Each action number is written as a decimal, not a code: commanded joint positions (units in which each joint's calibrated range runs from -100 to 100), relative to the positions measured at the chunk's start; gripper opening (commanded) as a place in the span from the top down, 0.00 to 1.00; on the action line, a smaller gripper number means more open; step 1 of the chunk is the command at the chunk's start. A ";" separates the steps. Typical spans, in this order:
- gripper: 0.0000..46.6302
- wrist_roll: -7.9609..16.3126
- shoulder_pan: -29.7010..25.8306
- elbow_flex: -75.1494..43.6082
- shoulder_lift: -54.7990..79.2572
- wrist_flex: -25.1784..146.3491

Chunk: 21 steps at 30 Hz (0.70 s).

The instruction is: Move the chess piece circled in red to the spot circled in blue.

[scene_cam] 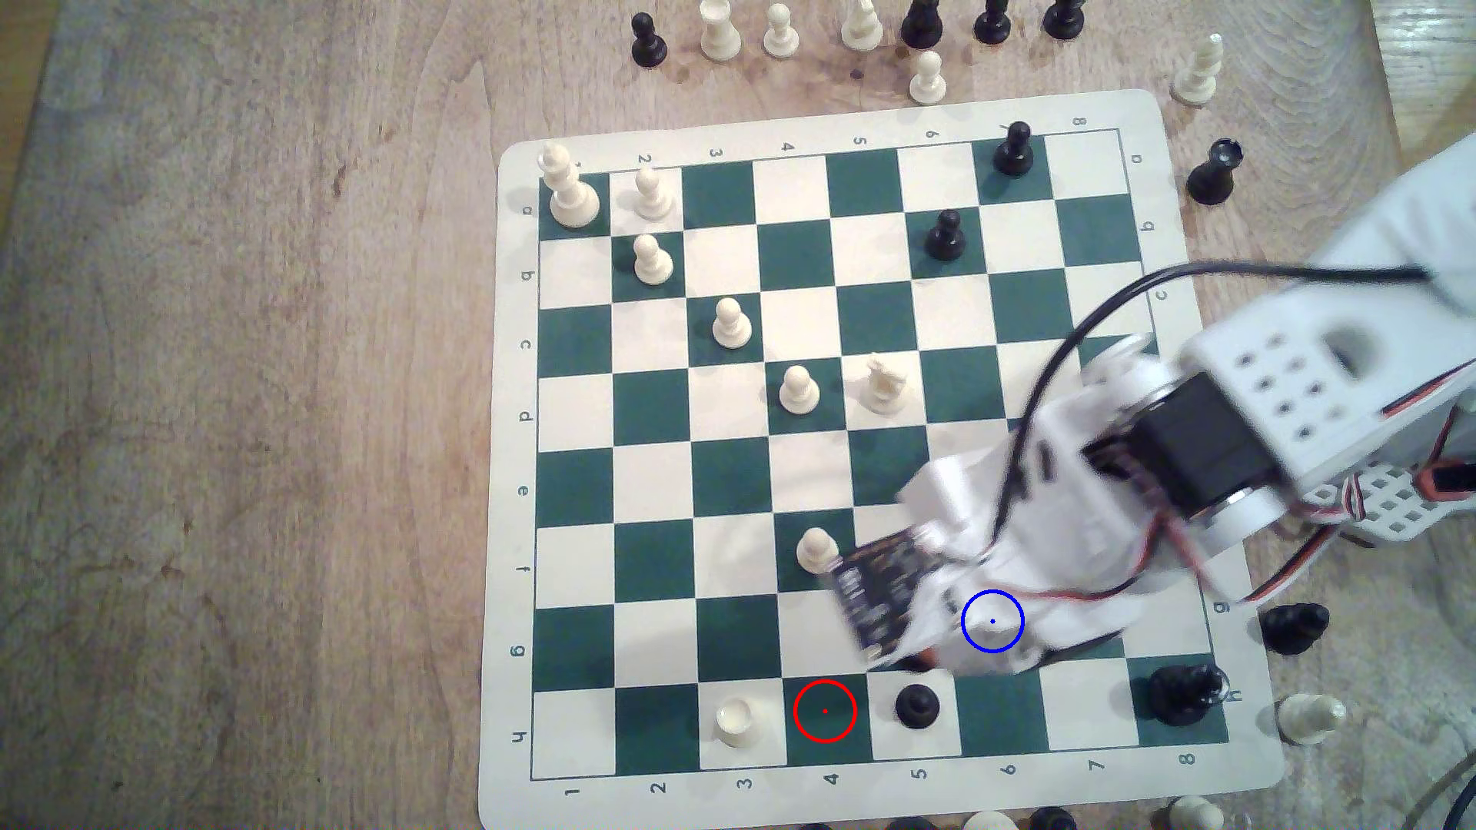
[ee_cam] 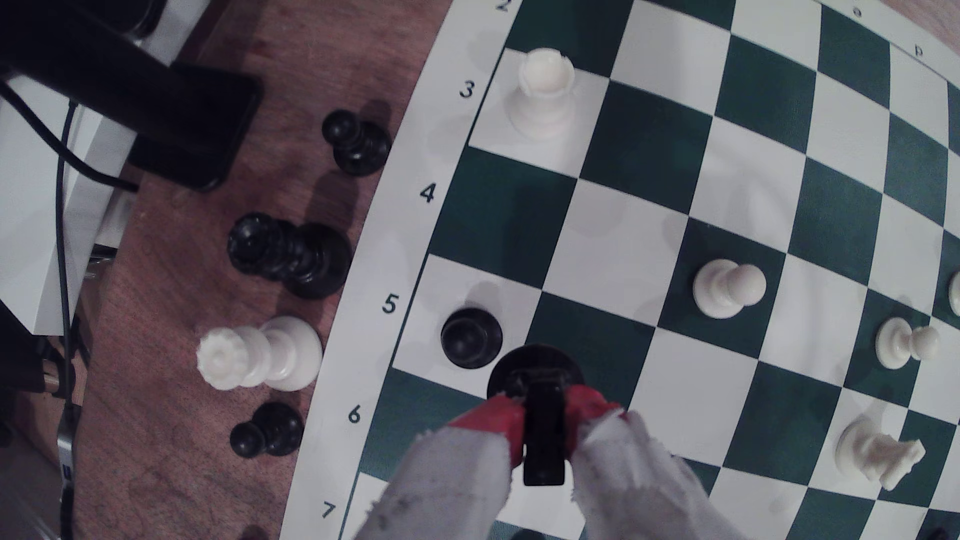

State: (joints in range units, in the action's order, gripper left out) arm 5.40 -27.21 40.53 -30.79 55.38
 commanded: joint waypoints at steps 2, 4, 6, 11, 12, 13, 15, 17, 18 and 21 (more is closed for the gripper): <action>0.99 0.49 -0.52 6.07 -10.55 -0.83; 0.99 0.93 -1.14 9.60 -12.16 -1.82; 0.99 1.27 -1.69 13.68 -13.61 -3.70; 0.99 1.51 -1.61 17.22 -14.03 -5.67; 0.99 1.51 -1.53 17.49 -14.03 -5.83; 0.99 1.51 -1.45 18.22 -13.86 -6.32; 0.99 1.51 -1.53 19.12 -13.52 -6.81; 0.99 1.51 -1.92 21.21 -13.18 -8.04; 0.99 1.51 -1.92 21.57 -12.84 -8.12; 0.99 1.51 -1.85 22.39 -12.16 -8.53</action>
State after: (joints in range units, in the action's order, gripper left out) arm 6.91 -28.98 63.31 -42.10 48.13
